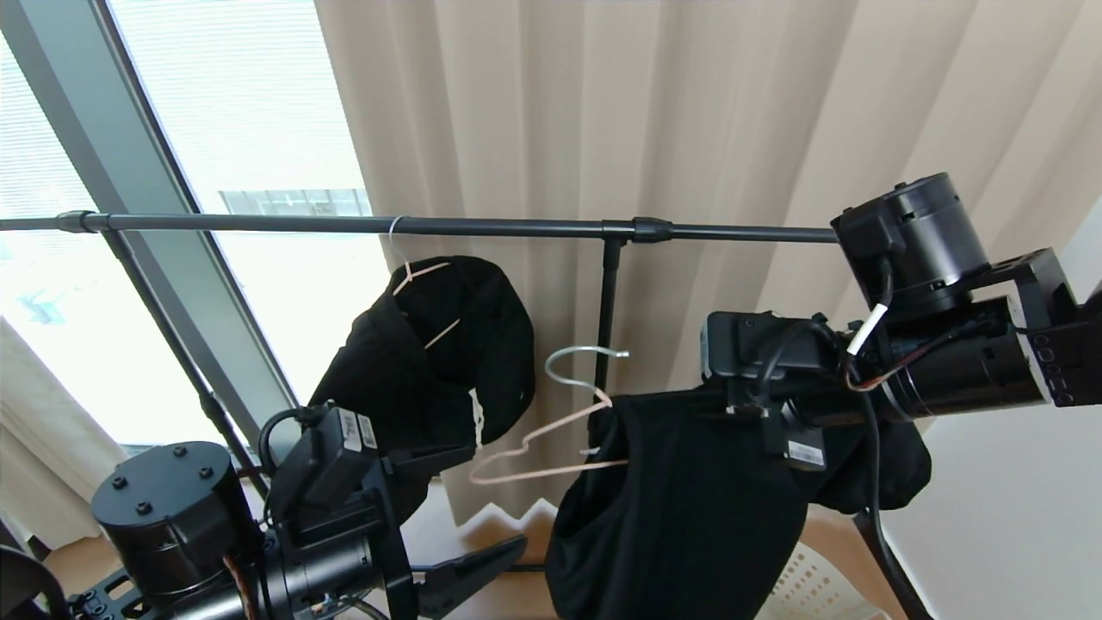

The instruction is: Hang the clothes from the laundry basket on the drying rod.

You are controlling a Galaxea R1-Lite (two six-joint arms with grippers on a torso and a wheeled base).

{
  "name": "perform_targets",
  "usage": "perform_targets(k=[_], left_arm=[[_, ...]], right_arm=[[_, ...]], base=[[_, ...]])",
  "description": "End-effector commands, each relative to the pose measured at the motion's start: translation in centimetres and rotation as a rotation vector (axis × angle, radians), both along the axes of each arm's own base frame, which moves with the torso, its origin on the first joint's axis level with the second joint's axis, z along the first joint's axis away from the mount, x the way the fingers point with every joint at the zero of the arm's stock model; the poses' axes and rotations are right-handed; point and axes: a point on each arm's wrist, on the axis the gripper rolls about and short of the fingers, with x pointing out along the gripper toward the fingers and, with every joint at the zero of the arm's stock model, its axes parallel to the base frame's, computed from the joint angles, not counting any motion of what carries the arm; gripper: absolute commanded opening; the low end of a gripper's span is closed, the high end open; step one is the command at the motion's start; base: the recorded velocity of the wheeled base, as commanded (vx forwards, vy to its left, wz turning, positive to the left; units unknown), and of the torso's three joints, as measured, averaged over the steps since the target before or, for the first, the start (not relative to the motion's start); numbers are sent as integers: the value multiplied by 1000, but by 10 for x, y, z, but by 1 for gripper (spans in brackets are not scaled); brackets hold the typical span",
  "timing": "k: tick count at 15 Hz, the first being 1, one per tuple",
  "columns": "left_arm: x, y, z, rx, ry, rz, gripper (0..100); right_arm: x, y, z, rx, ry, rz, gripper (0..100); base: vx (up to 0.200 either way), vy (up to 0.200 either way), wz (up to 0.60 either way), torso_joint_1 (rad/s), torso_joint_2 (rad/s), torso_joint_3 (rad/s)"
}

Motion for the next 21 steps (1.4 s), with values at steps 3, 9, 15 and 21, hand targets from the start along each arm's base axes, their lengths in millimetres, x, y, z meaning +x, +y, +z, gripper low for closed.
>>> perform_targets(k=[3, 9, 15, 21], left_arm=[[10, -8, 12, -98, 51, 8, 100], [24, -40, 11, 29, 184, 187, 100], [46, -64, -3, -5, 289, 351, 100], [59, -79, -23, 36, 285, 473, 100]], right_arm=[[1, -3, 11, 37, -73, -142, 0], [-6, -3, 16, 206, -31, -255, 0], [-23, -6, 13, 281, -36, -256, 0], [-32, -8, 17, 313, -32, -262, 0]], base=[[0, 0, 0, 0, 0, 0], [0, 0, 0, 0, 0, 0], [0, 0, 0, 0, 0, 0], [0, 0, 0, 0, 0, 0]])
